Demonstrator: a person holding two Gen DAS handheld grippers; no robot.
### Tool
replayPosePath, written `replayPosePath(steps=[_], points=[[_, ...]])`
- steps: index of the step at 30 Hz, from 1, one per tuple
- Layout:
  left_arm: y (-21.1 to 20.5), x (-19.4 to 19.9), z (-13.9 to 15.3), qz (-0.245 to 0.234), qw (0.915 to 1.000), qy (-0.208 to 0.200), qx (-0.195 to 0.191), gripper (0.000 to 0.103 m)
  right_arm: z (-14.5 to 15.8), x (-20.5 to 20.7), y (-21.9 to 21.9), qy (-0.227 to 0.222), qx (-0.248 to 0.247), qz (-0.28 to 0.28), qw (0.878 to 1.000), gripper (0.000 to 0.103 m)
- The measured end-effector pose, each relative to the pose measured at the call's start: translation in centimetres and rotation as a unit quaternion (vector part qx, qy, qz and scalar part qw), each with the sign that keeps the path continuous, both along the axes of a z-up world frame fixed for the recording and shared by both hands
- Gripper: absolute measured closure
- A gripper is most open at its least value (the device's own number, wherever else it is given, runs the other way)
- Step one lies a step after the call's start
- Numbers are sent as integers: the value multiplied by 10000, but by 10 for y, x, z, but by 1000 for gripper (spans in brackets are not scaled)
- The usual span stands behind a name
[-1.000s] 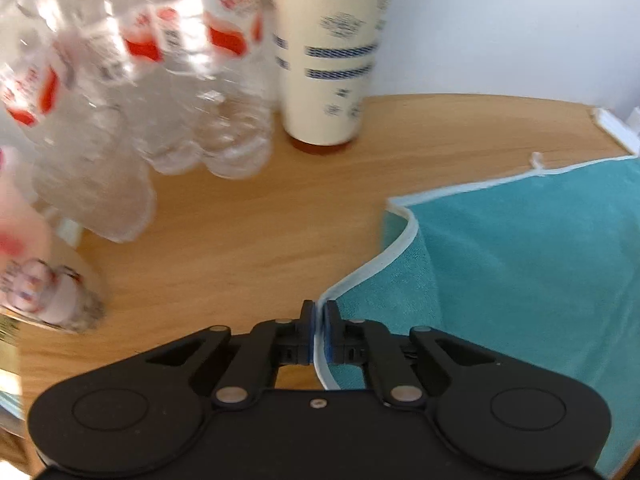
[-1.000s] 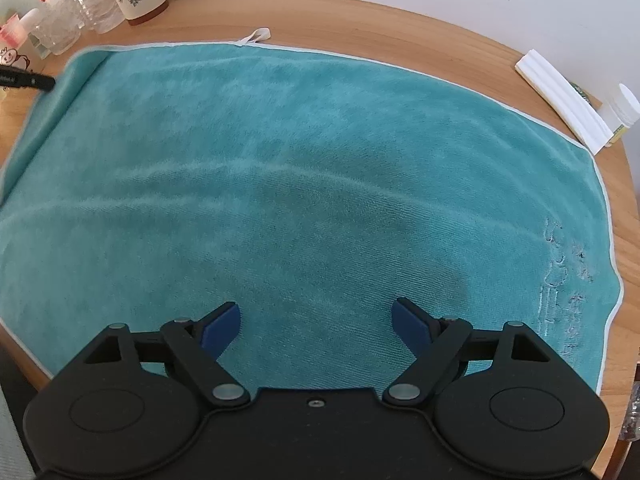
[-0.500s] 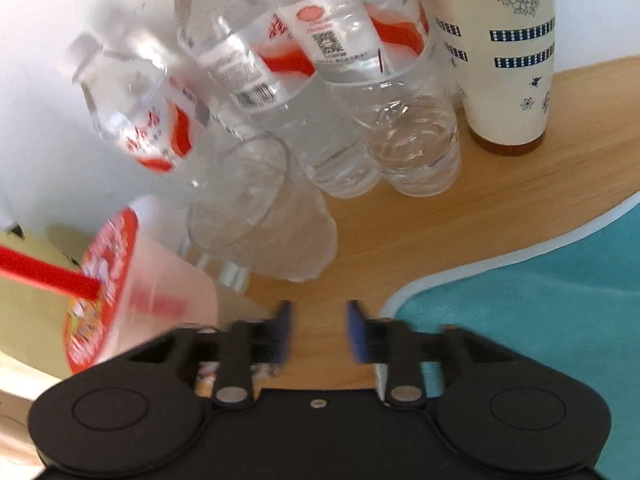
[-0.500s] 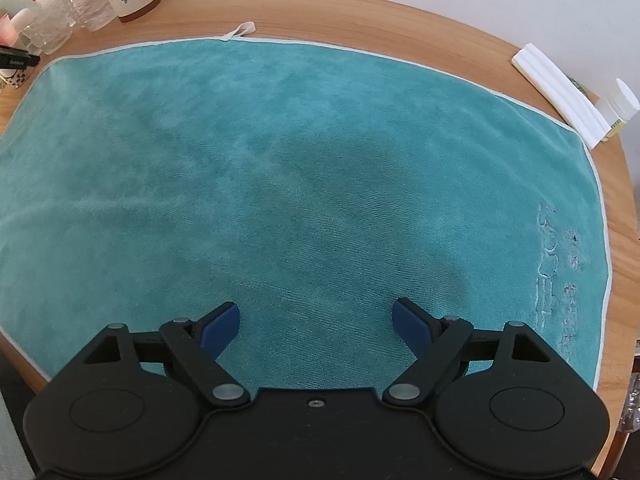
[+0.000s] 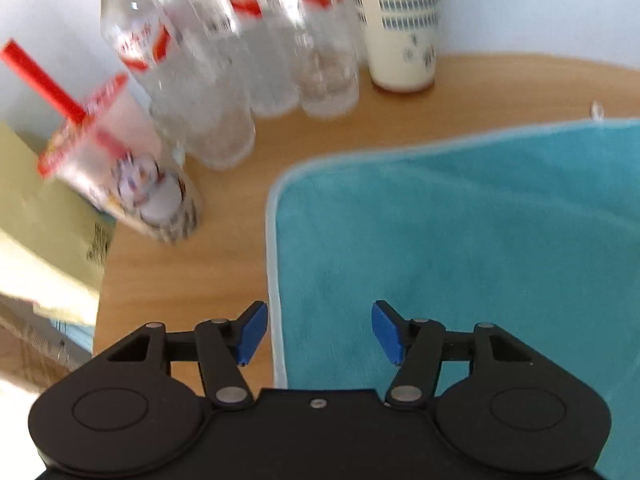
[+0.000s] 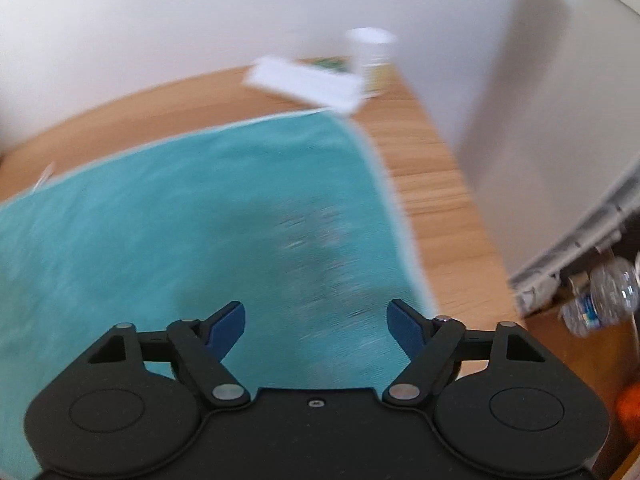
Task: Fold towel
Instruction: 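Move both grippers to the hemmed edge of the towel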
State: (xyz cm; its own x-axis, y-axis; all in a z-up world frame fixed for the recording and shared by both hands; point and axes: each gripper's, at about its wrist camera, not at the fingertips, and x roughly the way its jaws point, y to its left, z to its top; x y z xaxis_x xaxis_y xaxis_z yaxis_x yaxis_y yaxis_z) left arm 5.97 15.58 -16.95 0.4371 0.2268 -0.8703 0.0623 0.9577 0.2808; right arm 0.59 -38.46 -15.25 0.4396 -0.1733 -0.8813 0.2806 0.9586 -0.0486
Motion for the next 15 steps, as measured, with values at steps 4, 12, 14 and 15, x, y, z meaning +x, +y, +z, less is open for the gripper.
replayPosePath(steps=[4, 12, 14, 15], points=[[-3, -11, -7, 156, 9999, 14, 50, 43, -11, 7, -21, 209, -85, -64, 9997, 32], [5, -16, -8, 378, 9984, 137, 392, 33, -19, -9, -41, 195, 121, -326, 9992, 32], [7, -15, -8, 431, 9983, 130, 368, 32, -19, -10, -42, 217, 141, -327, 9991, 32], [9, -14, -7, 513, 9981, 143, 317, 32, -18, -9, -42, 240, 123, -299, 9992, 32]])
